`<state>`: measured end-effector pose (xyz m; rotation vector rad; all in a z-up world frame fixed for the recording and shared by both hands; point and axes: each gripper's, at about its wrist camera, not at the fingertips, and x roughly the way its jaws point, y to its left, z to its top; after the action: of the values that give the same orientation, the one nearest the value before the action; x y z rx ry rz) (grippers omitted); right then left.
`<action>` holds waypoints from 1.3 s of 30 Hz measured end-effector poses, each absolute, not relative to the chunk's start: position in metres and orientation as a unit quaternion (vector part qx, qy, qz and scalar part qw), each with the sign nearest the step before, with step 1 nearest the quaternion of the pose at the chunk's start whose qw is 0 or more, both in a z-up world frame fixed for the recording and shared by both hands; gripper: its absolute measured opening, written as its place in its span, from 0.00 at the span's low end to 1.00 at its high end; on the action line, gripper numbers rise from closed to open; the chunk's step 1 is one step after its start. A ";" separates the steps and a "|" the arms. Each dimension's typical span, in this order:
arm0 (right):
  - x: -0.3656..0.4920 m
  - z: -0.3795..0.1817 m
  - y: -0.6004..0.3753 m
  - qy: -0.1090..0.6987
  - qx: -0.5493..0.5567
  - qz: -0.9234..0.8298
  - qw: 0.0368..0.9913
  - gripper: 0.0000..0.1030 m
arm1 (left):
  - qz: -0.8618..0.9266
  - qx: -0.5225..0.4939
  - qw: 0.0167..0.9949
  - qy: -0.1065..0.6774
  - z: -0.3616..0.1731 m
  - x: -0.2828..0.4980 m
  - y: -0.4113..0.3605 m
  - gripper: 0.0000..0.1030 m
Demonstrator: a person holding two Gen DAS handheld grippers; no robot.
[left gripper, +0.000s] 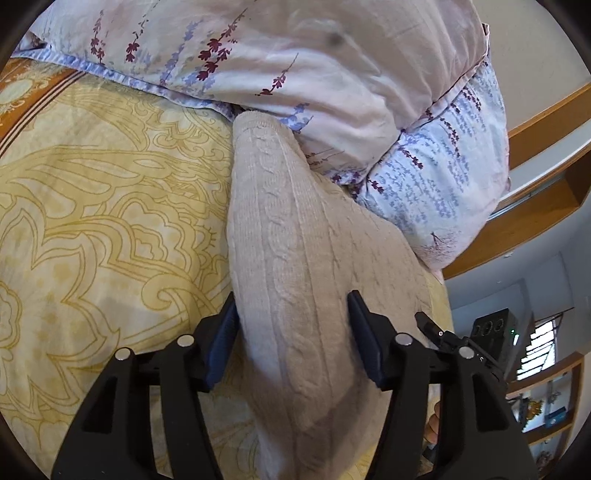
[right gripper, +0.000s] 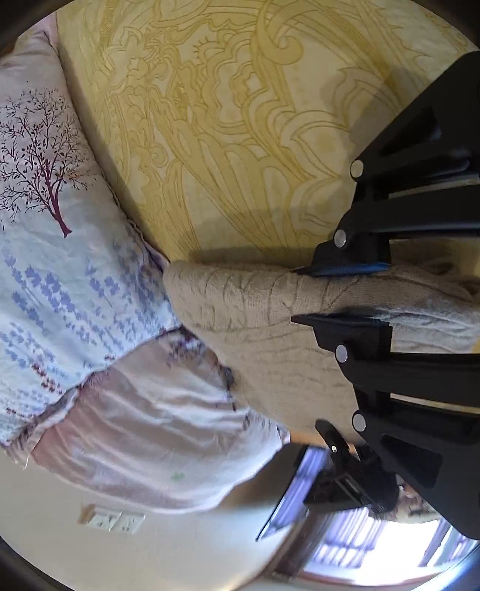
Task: Fold small clothes
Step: 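Release the sweater with the right gripper and pull both grippers back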
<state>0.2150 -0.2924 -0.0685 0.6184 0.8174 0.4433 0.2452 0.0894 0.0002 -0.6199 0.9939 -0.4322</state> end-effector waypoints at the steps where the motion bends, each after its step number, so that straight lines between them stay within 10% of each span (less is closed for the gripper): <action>1: 0.216 -0.068 -0.291 0.390 0.296 0.209 0.846 0.18 | -0.200 -0.291 0.812 0.464 0.001 0.244 0.091 0.58; 18: 0.131 -0.020 -0.268 0.279 0.135 0.166 0.936 0.30 | -0.189 -0.199 0.847 0.456 0.016 0.184 0.083 0.66; 30: 0.157 -0.045 -0.252 0.356 0.102 0.160 0.915 0.32 | -0.171 -0.170 0.861 0.447 0.012 0.185 0.072 0.74; 34: 0.123 -0.032 -0.257 0.314 0.078 0.137 0.936 0.74 | -0.154 -0.122 0.890 0.412 0.028 0.159 0.071 0.79; 39: 0.095 -0.022 -0.262 0.273 0.052 0.109 0.954 0.87 | -0.129 -0.089 0.911 0.382 0.037 0.123 0.070 0.91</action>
<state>0.0947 -0.2625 -0.0224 0.1064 0.5543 0.2220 0.1228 0.0699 0.0371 -0.1843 0.7873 -0.2661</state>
